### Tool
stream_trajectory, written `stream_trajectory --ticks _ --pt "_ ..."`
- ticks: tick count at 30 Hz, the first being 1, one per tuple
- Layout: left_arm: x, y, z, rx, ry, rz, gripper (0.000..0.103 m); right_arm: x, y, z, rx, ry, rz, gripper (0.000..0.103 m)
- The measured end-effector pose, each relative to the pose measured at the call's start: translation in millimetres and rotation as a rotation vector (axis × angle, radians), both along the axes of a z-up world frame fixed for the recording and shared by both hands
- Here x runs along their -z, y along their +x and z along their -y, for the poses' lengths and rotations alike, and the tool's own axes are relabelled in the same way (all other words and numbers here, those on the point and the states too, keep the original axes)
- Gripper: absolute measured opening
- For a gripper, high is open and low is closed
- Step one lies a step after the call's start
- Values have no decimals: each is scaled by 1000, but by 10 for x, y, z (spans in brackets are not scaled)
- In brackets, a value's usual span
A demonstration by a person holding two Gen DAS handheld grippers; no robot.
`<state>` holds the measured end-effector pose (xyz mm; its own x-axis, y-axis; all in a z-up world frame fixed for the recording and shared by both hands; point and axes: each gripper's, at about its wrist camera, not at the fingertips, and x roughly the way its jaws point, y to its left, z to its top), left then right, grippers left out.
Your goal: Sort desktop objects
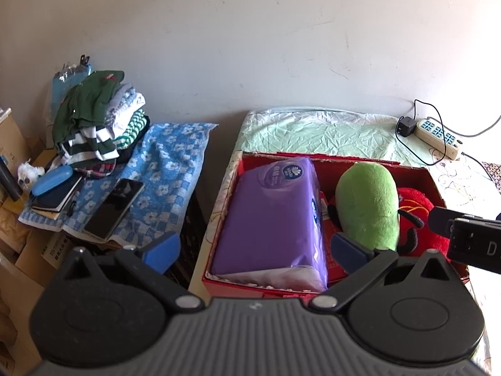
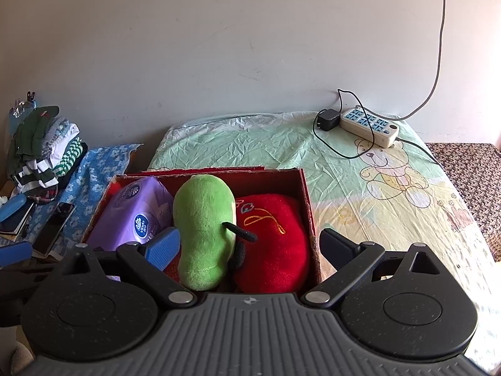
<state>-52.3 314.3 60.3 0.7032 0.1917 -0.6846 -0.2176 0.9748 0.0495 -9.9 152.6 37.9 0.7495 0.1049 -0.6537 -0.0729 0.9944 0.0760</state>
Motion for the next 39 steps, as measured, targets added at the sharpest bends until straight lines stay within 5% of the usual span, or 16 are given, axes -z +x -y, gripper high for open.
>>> stream_trajectory --ticks 39 --pt "58 20 -54 -6 18 -6 102 49 -16 20 34 10 -7 98"
